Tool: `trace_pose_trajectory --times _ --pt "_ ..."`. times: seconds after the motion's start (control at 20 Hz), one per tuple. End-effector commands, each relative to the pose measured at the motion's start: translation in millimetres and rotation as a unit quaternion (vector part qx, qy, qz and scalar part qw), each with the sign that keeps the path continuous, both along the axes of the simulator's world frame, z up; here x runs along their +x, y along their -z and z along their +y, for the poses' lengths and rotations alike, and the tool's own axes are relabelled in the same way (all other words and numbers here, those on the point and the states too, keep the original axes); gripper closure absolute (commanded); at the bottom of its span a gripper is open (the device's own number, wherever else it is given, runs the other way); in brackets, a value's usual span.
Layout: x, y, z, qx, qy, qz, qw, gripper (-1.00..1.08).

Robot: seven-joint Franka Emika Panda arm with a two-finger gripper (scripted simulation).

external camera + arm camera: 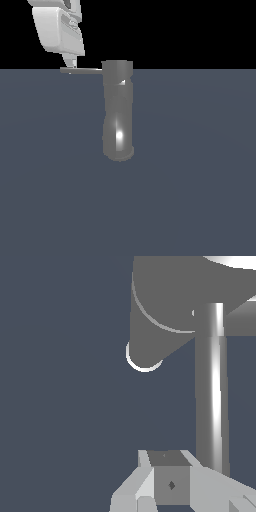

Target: Turn on the faucet by rotating a designated handle.

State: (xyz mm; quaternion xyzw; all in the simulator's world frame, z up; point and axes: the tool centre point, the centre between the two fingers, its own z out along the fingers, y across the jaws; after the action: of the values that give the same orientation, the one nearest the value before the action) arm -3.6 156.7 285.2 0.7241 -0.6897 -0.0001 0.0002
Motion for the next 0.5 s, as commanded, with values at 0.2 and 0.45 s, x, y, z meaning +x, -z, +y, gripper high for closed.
trace_pose_trajectory --times 0.2,0.45 --pt "-19.4 0.1 -2.3 0.000 0.000 0.000 1.0000 1.08" --pt "-34.6 0.2 -4.1 0.000 0.000 0.000 1.0000 1.08"
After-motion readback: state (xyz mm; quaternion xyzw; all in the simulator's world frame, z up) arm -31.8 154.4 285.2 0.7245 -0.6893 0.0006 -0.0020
